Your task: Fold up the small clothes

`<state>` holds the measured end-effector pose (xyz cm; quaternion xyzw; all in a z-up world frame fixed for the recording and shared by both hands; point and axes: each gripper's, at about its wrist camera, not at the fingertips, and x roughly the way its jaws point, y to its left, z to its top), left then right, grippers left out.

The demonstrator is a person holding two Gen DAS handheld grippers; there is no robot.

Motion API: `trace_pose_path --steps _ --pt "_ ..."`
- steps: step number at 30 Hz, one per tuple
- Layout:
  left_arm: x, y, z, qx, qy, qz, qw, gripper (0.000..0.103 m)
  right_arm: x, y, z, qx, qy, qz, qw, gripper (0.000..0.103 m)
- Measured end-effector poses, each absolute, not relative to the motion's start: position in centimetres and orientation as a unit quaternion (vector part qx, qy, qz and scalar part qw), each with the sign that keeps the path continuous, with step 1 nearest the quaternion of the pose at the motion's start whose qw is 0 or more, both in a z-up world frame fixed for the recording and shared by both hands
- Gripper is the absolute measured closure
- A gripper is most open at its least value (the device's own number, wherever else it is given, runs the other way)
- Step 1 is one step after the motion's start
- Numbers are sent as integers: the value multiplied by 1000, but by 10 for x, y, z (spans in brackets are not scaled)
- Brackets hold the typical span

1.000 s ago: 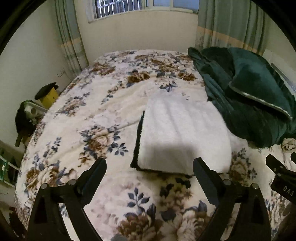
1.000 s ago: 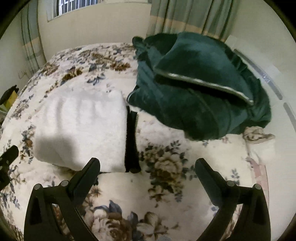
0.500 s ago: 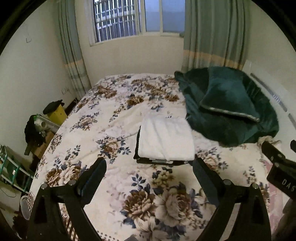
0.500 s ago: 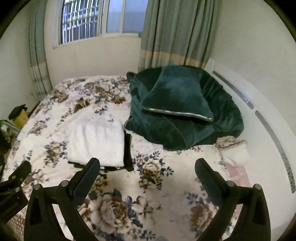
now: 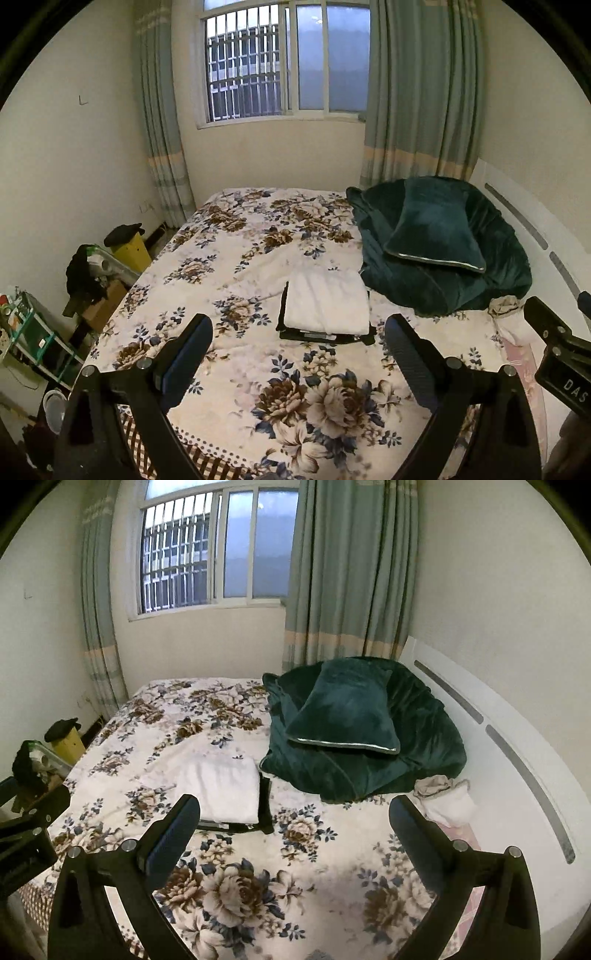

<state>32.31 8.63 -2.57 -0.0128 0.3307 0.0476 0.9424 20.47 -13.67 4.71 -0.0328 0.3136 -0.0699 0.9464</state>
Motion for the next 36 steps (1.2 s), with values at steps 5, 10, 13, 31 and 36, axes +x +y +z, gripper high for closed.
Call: trace_pose_path --steps 5,10,13,31,36 --pt "305 90 -20 -17 326 53 944 8 176 -133 63 -37 308 -59 949 0" --pt "290 92 -18 -17 320 55 946 0 159 -127 71 -44 305 -54 950 0" --pt "287 93 -18 -15 317 59 947 0 154 -124 73 -47 300 -56 951 0" --pt "273 95 -12 -17 315 61 947 0 149 -116 76 -50 298 -50 952 0" --pt "269 94 -11 -17 315 62 947 0 145 -114 75 -50 300 -51 951 0"
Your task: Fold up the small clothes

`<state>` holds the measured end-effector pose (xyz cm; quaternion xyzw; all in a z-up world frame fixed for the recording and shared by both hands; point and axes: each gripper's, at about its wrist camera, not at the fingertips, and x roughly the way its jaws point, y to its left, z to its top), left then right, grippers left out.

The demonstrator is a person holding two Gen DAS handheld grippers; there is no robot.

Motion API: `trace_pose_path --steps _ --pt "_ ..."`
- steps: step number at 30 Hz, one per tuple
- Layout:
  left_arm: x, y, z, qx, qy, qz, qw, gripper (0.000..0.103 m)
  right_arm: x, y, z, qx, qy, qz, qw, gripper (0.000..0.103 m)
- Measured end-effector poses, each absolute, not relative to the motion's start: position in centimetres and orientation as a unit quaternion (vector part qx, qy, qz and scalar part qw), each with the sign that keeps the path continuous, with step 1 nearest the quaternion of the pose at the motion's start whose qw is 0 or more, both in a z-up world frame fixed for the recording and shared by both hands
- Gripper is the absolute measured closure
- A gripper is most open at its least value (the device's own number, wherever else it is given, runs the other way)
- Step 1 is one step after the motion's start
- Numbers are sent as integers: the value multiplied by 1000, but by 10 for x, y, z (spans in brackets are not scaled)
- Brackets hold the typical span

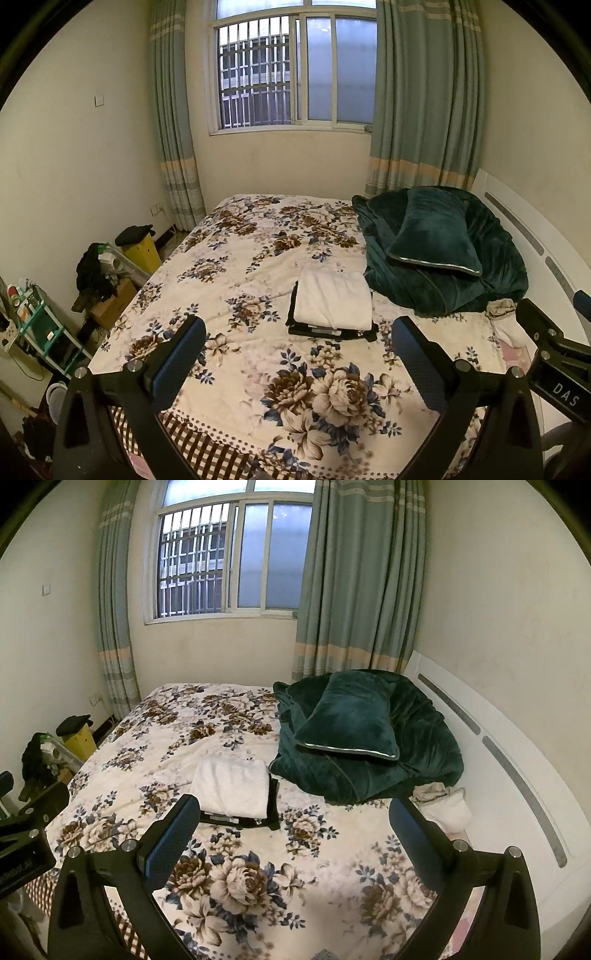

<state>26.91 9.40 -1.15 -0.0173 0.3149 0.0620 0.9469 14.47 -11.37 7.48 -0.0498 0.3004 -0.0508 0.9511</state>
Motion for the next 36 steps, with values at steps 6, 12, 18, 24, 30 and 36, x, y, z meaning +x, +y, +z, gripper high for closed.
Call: trace_pose_path --steps 6,12,18,24,30,36 --pt "270 94 -12 -17 314 62 947 0 141 -112 74 -51 302 -47 951 0" --pt "269 94 -11 -16 314 62 947 0 141 -114 77 -47 301 -43 951 0" --pt "265 95 -9 -17 312 62 948 0 142 -116 79 -44 300 -39 952 0" --pt "262 96 -7 -19 311 62 948 0 145 -115 78 -44 298 -36 953 0" --pt "262 96 -3 -21 311 61 948 0 146 -113 79 -44 298 -34 953 0" --pt "261 98 -2 -22 311 59 948 0 144 -111 80 -43 297 -33 953 0"
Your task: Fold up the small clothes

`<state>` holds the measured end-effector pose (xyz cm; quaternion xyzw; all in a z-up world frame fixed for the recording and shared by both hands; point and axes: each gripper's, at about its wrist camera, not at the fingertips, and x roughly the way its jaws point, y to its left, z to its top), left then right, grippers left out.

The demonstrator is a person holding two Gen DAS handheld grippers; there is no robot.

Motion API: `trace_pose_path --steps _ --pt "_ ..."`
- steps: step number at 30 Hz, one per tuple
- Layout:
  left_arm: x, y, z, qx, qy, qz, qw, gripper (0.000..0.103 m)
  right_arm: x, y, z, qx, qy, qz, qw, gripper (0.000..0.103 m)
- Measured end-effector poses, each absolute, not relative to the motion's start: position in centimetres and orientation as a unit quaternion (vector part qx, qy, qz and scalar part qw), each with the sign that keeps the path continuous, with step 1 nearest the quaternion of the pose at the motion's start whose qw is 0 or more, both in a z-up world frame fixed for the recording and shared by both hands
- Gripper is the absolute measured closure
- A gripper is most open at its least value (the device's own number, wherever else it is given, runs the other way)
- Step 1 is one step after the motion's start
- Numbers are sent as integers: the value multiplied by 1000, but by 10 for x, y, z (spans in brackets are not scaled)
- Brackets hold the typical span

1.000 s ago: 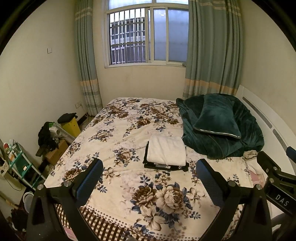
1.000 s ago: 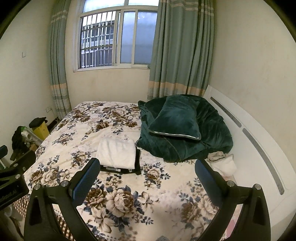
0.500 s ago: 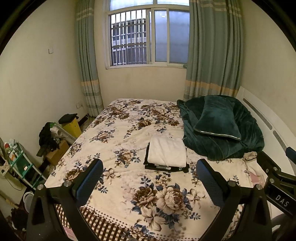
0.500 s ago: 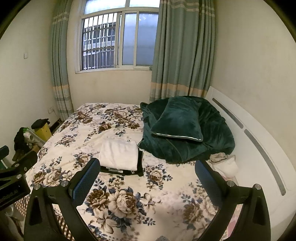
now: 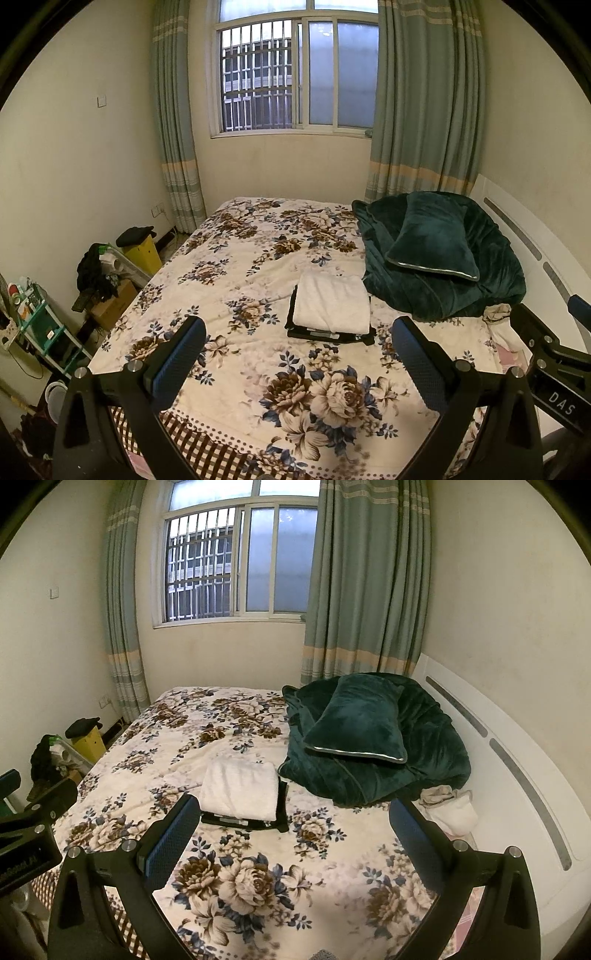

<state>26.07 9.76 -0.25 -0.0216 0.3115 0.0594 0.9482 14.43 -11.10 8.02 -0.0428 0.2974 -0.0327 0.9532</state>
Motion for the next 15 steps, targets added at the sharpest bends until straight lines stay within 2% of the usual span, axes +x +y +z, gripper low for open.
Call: trace_pose_path --steps 15 --pt "261 93 4 -21 309 64 949 0 144 -108 81 -41 297 -31 954 0"
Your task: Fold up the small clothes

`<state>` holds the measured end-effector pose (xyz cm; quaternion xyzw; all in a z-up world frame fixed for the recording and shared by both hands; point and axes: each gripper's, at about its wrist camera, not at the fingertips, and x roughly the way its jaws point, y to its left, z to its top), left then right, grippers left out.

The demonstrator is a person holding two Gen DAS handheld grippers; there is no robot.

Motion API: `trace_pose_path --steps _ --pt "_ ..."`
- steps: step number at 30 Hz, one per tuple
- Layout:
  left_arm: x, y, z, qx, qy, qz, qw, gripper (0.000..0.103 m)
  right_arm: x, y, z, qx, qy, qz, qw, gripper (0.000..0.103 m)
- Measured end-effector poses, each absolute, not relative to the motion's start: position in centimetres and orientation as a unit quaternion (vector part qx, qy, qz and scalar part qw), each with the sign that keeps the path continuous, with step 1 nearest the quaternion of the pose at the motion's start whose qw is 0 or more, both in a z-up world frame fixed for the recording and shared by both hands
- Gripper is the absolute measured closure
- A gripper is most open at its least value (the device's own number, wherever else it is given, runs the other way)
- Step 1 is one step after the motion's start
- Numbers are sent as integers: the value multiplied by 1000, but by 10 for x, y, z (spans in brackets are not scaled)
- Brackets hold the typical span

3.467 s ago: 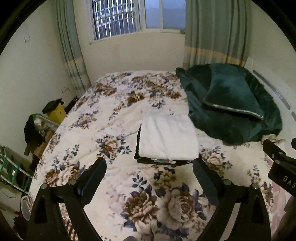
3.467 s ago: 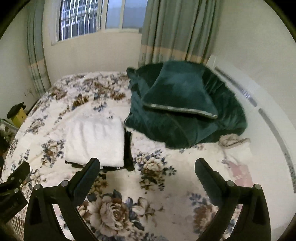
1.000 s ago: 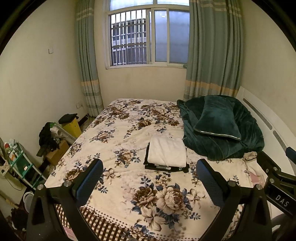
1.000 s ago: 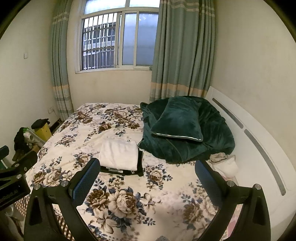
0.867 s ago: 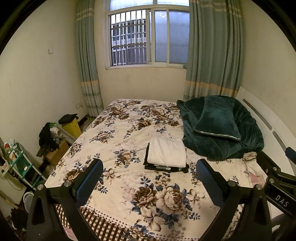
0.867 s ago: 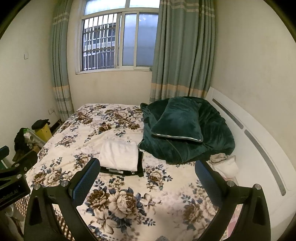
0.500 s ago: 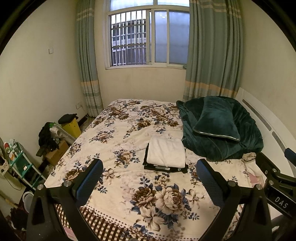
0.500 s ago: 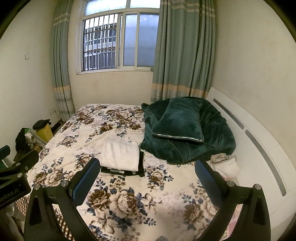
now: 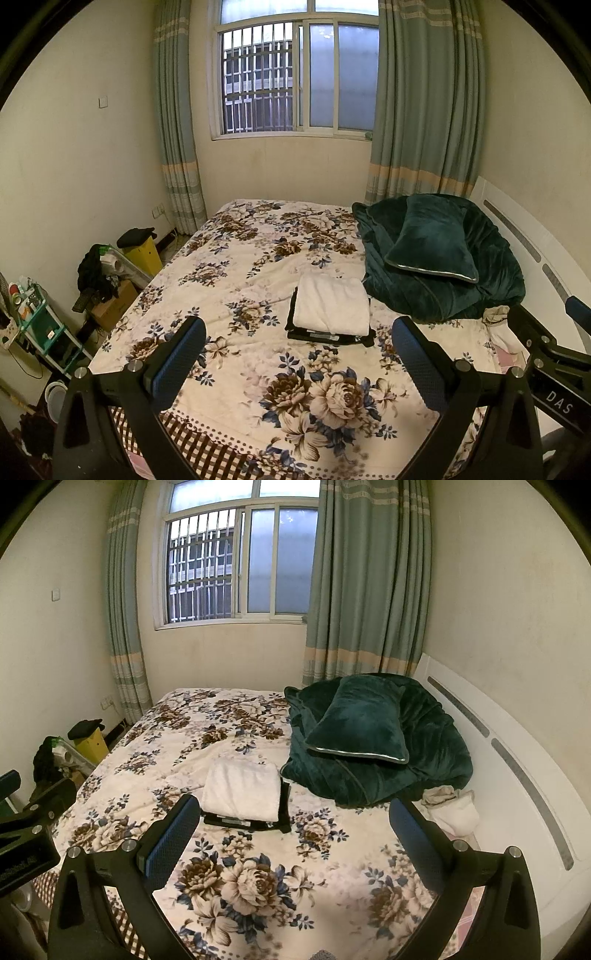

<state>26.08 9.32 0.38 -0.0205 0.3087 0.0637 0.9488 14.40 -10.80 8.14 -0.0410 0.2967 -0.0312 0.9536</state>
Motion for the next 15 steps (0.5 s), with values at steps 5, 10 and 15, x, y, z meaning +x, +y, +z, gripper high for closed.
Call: trace_pose_path --steps 5,10,15 --pt "261 92 5 -22 311 63 948 0 143 -108 81 -41 297 -32 954 0" --pt "259 91 7 -24 314 65 947 0 143 -107 81 -40 296 -33 954 0" --pt "256 89 9 -27 311 68 948 0 142 -106 81 -41 298 -32 953 0"
